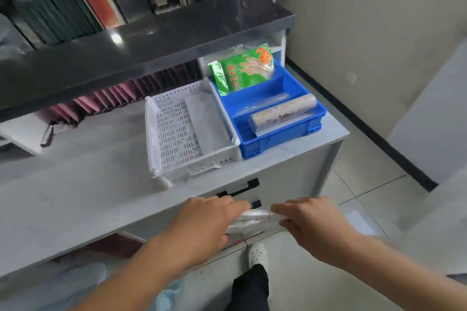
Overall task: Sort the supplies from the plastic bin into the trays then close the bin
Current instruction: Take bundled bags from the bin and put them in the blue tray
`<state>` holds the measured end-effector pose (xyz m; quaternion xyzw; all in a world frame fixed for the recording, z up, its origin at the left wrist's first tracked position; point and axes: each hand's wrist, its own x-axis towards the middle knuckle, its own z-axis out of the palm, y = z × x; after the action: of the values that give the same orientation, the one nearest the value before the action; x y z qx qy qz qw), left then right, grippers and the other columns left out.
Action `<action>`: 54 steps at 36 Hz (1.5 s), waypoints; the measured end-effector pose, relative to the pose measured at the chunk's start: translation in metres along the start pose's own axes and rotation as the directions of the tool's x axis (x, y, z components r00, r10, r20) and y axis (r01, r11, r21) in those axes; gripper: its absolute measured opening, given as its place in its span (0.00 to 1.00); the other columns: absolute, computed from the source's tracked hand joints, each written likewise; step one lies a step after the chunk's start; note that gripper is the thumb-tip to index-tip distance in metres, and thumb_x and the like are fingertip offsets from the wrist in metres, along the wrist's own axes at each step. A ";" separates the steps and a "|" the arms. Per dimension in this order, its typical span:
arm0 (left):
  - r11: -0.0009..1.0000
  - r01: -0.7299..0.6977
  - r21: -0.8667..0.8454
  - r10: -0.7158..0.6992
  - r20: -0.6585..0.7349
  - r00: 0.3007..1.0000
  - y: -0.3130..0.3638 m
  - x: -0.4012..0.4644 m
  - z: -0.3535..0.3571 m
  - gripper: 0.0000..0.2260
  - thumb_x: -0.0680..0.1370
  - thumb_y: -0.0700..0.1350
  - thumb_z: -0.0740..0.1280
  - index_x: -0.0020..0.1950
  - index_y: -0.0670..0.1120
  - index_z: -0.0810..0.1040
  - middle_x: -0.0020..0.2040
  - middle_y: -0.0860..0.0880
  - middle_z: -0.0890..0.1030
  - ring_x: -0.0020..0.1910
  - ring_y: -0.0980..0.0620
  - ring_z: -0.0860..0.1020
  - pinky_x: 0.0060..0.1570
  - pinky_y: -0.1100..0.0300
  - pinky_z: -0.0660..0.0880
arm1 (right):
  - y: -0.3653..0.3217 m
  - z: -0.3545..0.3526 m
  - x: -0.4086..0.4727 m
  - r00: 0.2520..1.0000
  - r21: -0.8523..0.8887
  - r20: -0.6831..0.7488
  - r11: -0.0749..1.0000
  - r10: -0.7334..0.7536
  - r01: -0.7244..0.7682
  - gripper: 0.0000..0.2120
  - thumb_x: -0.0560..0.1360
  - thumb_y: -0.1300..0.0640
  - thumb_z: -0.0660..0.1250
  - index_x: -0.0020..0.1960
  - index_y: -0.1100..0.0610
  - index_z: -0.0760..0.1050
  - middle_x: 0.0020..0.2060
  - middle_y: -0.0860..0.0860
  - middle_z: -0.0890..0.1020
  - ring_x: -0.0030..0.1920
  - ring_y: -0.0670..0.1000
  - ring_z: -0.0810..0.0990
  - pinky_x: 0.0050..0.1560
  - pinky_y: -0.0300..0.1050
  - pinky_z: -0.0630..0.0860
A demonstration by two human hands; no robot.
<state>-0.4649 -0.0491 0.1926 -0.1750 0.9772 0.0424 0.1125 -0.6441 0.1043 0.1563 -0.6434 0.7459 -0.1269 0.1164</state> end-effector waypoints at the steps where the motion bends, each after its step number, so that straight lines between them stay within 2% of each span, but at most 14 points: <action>1: 1.000 -0.022 0.001 0.022 0.001 1.000 -0.005 0.013 -0.002 0.27 0.74 0.48 0.66 0.70 0.64 0.61 0.60 0.58 0.76 0.57 0.53 0.76 0.51 0.54 0.72 | 0.009 -0.004 0.005 1.000 -0.024 0.002 1.000 0.005 -0.005 0.11 0.80 0.50 0.60 0.62 0.43 0.74 0.46 0.43 0.83 0.47 0.49 0.81 0.47 0.45 0.78; 4: 0.998 -0.050 -0.045 0.048 -0.033 0.998 -0.022 0.051 -0.014 0.27 0.75 0.46 0.65 0.70 0.64 0.61 0.60 0.58 0.77 0.56 0.53 0.77 0.48 0.55 0.70 | 0.031 -0.026 0.027 0.998 -0.126 -0.029 0.991 0.051 -0.054 0.09 0.76 0.51 0.68 0.56 0.44 0.78 0.40 0.42 0.84 0.42 0.50 0.83 0.37 0.40 0.73; 7: 0.994 -0.058 -0.090 0.049 -0.103 0.993 -0.039 0.087 -0.030 0.21 0.75 0.44 0.64 0.66 0.60 0.66 0.56 0.57 0.79 0.53 0.53 0.78 0.43 0.57 0.68 | 0.047 -0.054 0.053 0.980 -0.158 -0.157 0.977 0.122 -0.147 0.14 0.62 0.57 0.81 0.45 0.47 0.83 0.31 0.41 0.83 0.30 0.50 0.82 0.30 0.35 0.62; 12: 0.981 -0.044 -0.187 0.011 -0.175 0.985 -0.077 0.141 -0.064 0.18 0.76 0.47 0.65 0.64 0.61 0.70 0.55 0.59 0.80 0.50 0.53 0.80 0.45 0.57 0.73 | 0.067 -0.101 0.110 0.971 -0.213 -0.182 0.958 0.155 -0.193 0.12 0.64 0.58 0.79 0.46 0.48 0.83 0.30 0.44 0.82 0.31 0.54 0.81 0.29 0.39 0.66; 14: 0.970 -0.038 -0.239 -0.011 -0.199 0.980 -0.095 0.161 -0.076 0.17 0.76 0.48 0.66 0.63 0.62 0.72 0.54 0.59 0.81 0.49 0.52 0.81 0.46 0.56 0.75 | 0.072 -0.119 0.134 0.971 -0.208 -0.169 0.957 0.167 -0.200 0.13 0.68 0.57 0.76 0.50 0.45 0.82 0.33 0.45 0.83 0.34 0.55 0.81 0.29 0.44 0.71; 19: 0.964 -0.001 -0.267 -0.067 -0.249 0.966 -0.131 0.202 -0.089 0.14 0.75 0.47 0.67 0.58 0.61 0.75 0.50 0.59 0.83 0.46 0.52 0.80 0.43 0.56 0.75 | 0.099 -0.142 0.186 0.973 -0.261 -0.028 0.938 0.230 -0.229 0.16 0.77 0.49 0.65 0.63 0.37 0.71 0.50 0.44 0.83 0.48 0.55 0.81 0.42 0.46 0.75; 21: 0.947 0.019 -0.321 -0.098 -0.232 0.968 -0.139 0.214 -0.090 0.14 0.75 0.48 0.68 0.58 0.62 0.75 0.49 0.59 0.82 0.46 0.53 0.79 0.44 0.56 0.74 | 0.111 -0.147 0.201 0.963 -0.258 -0.017 0.930 0.267 -0.263 0.15 0.78 0.48 0.64 0.63 0.38 0.73 0.52 0.45 0.84 0.49 0.55 0.82 0.46 0.47 0.77; 26: 0.856 0.061 -0.513 -0.167 -0.164 0.972 -0.156 0.246 -0.080 0.18 0.73 0.47 0.71 0.59 0.64 0.74 0.50 0.60 0.83 0.48 0.55 0.80 0.50 0.55 0.76 | 0.144 -0.142 0.236 0.971 -0.234 -0.053 0.942 0.234 -0.240 0.14 0.76 0.49 0.67 0.61 0.39 0.77 0.53 0.47 0.85 0.50 0.57 0.82 0.44 0.48 0.75; 31: 0.750 0.065 -0.658 -0.283 -0.231 0.931 -0.169 0.280 -0.055 0.18 0.75 0.38 0.71 0.62 0.54 0.81 0.55 0.54 0.82 0.53 0.55 0.79 0.52 0.61 0.72 | 0.182 -0.134 0.283 0.983 -0.199 -0.071 0.963 0.170 -0.181 0.16 0.77 0.54 0.66 0.63 0.41 0.76 0.57 0.48 0.84 0.52 0.59 0.82 0.48 0.51 0.78; 35: 0.701 0.157 -0.696 -0.427 -0.233 0.874 -0.174 0.304 -0.036 0.20 0.74 0.34 0.68 0.65 0.48 0.80 0.59 0.49 0.81 0.57 0.51 0.79 0.54 0.67 0.67 | 0.204 -0.122 0.320 0.989 -0.180 -0.035 0.972 0.146 -0.150 0.19 0.78 0.57 0.62 0.66 0.41 0.75 0.62 0.50 0.82 0.56 0.59 0.81 0.53 0.52 0.77; 42: 0.674 0.311 -0.671 -0.589 -0.232 0.774 -0.168 0.332 -0.019 0.18 0.77 0.35 0.64 0.64 0.48 0.80 0.60 0.47 0.80 0.54 0.45 0.79 0.50 0.61 0.71 | 0.239 -0.090 0.356 0.996 -0.169 -0.072 0.984 0.046 -0.058 0.19 0.77 0.62 0.62 0.65 0.47 0.76 0.58 0.54 0.82 0.53 0.59 0.82 0.45 0.51 0.77; 48: 0.718 0.447 -0.534 -0.596 -0.139 0.791 -0.156 0.350 -0.019 0.22 0.77 0.35 0.61 0.69 0.48 0.77 0.65 0.44 0.80 0.62 0.41 0.78 0.61 0.52 0.75 | 0.265 -0.069 0.372 0.997 -0.140 -0.001 0.988 0.072 -0.071 0.22 0.78 0.62 0.59 0.67 0.45 0.75 0.59 0.55 0.82 0.52 0.60 0.80 0.47 0.47 0.71; 50: 0.724 0.479 -0.496 -0.605 -0.124 0.787 -0.153 0.353 -0.018 0.22 0.77 0.35 0.61 0.68 0.50 0.77 0.64 0.44 0.81 0.60 0.40 0.78 0.59 0.52 0.75 | 0.273 -0.063 0.375 0.996 -0.146 0.054 0.987 0.071 -0.062 0.22 0.78 0.61 0.59 0.67 0.44 0.74 0.58 0.56 0.82 0.52 0.60 0.80 0.47 0.46 0.69; 54: 0.682 0.502 -0.532 -0.669 -0.174 0.723 -0.152 0.356 -0.020 0.18 0.79 0.38 0.60 0.67 0.49 0.77 0.56 0.44 0.83 0.52 0.41 0.80 0.52 0.51 0.78 | 0.283 -0.059 0.384 0.986 -0.053 0.144 0.996 0.081 -0.075 0.21 0.77 0.60 0.59 0.67 0.45 0.74 0.60 0.58 0.80 0.55 0.61 0.79 0.52 0.48 0.74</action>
<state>-0.7415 -0.3117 0.1219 -0.5091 0.8321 0.1951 -0.1017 -0.9835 -0.2339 0.1121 -0.6238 0.7629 -0.0572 0.1601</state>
